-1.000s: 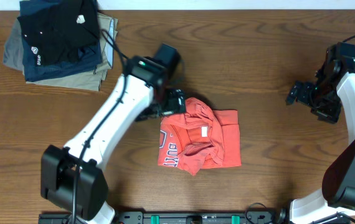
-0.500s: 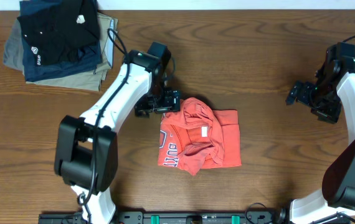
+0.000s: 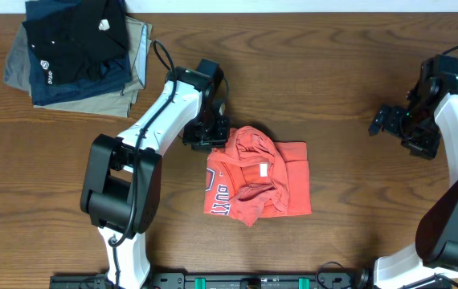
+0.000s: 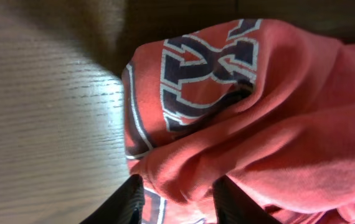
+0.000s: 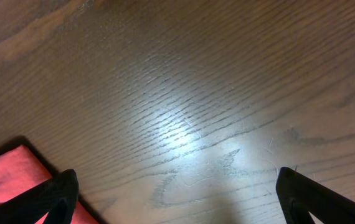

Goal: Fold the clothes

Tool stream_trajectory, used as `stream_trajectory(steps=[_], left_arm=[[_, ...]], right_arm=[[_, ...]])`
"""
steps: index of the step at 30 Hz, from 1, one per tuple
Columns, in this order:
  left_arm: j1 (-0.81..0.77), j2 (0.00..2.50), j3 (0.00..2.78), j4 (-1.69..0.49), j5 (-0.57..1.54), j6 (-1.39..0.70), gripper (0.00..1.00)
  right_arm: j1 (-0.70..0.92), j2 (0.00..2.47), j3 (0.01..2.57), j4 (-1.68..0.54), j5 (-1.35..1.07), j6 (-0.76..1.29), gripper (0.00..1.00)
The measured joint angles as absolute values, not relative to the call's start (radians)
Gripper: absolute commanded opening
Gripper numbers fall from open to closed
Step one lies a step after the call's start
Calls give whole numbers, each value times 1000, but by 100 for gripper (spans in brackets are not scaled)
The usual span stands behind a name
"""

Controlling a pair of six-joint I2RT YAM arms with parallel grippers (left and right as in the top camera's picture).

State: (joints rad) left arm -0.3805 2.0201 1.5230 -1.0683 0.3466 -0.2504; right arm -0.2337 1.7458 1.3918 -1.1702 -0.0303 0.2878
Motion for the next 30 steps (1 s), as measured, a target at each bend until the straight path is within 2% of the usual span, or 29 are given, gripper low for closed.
stream_trajectory(steps=[2, 18, 30], left_arm=[[-381, 2020, 1523, -1068, 351, -252, 6], [-389, 2020, 1523, -1036, 473, -242, 6], [-514, 1963, 1525, -933, 521, -336, 6]], right_arm=[[-234, 1746, 1392, -1170, -30, 288, 99], [-234, 1746, 1392, -1170, -30, 288, 99], [-234, 1746, 1392, -1170, -30, 288, 99]])
